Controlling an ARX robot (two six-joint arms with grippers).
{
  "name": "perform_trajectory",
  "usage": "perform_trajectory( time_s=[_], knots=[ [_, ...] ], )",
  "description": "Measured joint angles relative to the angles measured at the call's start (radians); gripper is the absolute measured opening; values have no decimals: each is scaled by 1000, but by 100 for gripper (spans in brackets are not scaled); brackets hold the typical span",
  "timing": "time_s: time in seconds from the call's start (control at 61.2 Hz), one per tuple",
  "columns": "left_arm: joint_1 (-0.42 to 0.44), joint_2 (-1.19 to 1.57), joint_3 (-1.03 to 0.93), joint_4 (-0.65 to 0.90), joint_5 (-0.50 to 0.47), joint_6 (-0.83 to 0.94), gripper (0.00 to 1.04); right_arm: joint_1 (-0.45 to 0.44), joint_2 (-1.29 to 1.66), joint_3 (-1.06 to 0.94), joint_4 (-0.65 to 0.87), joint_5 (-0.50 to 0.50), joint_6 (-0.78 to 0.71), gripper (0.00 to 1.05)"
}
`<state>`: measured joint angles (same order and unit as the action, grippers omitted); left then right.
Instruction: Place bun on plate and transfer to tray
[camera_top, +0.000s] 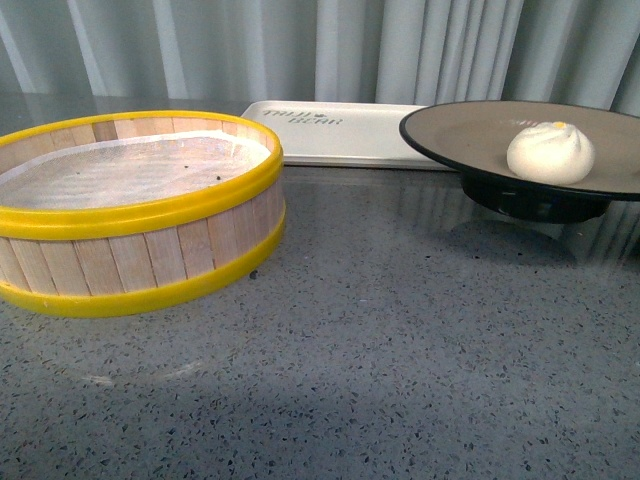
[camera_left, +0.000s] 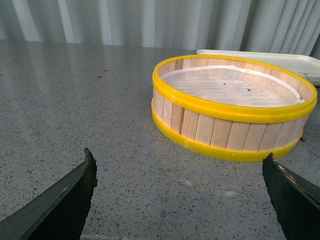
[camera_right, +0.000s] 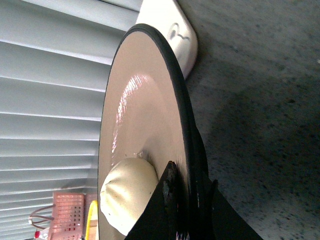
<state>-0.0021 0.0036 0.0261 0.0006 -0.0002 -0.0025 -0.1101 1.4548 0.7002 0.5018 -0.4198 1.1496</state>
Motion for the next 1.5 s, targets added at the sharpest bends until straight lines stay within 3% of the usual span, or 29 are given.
perform_trajectory(
  time_s=[0.196,0.408,0.588,1.062,1.503],
  knots=[
    [0,0,0,0,0,0,98,-31,-8,56,45,-4,18,3],
    [0,0,0,0,0,0,98,-61,167,279,-4,-1,31,3],
    [0,0,0,0,0,0,98,-35,414,593,-143,11,39,3],
    [0,0,0,0,0,0,98,63,787,1165,-435,-2,15,3],
    [0,0,0,0,0,0,98,67,895,1318,-562,5,-30,3]
  ],
)
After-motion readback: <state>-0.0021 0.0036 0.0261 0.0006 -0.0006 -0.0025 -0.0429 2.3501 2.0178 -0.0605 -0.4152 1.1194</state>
